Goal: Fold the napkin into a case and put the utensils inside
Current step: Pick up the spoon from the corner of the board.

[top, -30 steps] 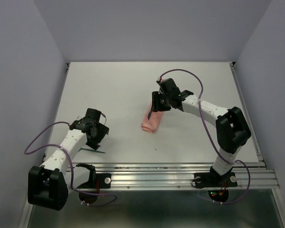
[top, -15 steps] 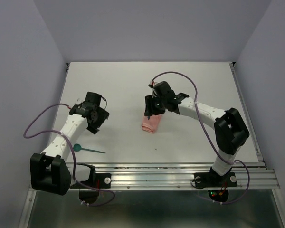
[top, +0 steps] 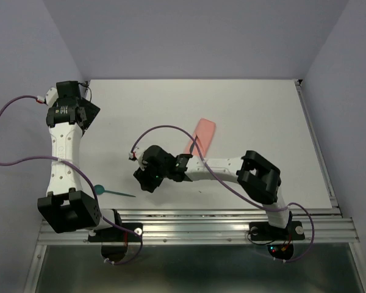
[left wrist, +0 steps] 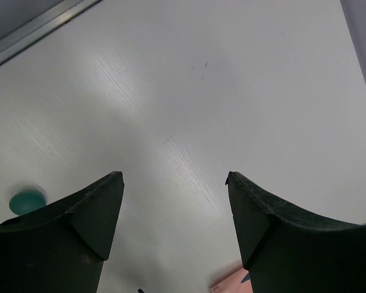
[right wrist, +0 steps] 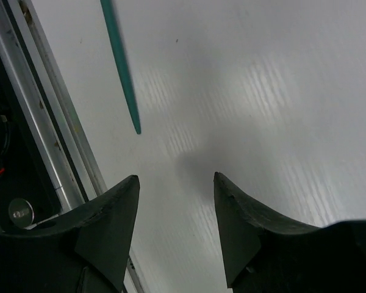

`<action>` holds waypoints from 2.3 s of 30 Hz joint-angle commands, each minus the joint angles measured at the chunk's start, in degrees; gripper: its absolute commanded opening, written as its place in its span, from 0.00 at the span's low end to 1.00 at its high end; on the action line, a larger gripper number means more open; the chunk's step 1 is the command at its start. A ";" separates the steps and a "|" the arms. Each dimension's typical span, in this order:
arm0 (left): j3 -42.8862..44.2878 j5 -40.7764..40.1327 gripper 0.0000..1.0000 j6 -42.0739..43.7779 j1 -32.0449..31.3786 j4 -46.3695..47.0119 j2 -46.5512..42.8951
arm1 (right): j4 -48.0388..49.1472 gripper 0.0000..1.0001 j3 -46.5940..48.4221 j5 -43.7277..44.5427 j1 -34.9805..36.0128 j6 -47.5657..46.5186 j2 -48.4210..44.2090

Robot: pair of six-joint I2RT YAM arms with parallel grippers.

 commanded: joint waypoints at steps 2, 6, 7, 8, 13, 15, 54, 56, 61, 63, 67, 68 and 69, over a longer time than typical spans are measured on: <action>-0.33 3.10 0.80 5.82 3.63 -1.93 -3.85 | 7.61 0.60 4.76 4.77 3.03 -5.43 4.44; -4.54 5.30 0.80 7.93 6.62 -0.44 -4.83 | 9.55 0.63 8.10 6.71 5.67 -5.70 8.04; -5.16 5.74 0.80 8.37 6.89 -0.35 -5.09 | 9.55 0.63 8.89 7.23 5.67 -5.70 9.01; -5.69 5.92 0.80 8.55 7.24 -0.09 -5.26 | 9.38 0.63 10.20 8.02 6.54 -6.05 10.58; -7.80 7.15 0.80 10.04 8.91 0.53 -6.49 | 9.38 0.63 13.37 11.11 9.53 -7.72 14.28; -8.16 7.42 0.80 10.22 9.18 0.88 -6.85 | 9.38 0.64 14.08 12.16 10.24 -7.98 15.77; -20.82 26.50 0.76 15.32 -1.88 21.71 8.87 | 13.60 0.64 -11.41 17.78 0.66 -17.66 -3.80; -18.71 26.66 0.74 15.76 -4.52 22.24 13.34 | 13.51 0.64 -11.67 18.05 0.66 -13.45 -5.22; -18.09 27.90 0.55 16.46 -5.59 23.65 19.34 | 8.43 0.09 -9.83 10.60 0.66 -1.16 -6.90; -18.96 27.11 0.43 16.64 -5.59 24.35 19.69 | 8.59 0.01 -10.35 6.74 0.66 1.32 -6.54; -21.16 26.05 0.08 17.08 -5.59 24.88 20.22 | 8.59 0.01 -11.23 7.24 0.66 5.80 -4.00; -21.60 25.70 0.00 17.08 -5.59 24.88 20.14 | 8.50 0.01 -11.32 7.76 0.66 6.07 -3.64; -22.74 25.35 0.00 17.08 -5.50 24.97 20.05 | 8.50 0.01 -11.32 8.72 0.66 6.16 -3.29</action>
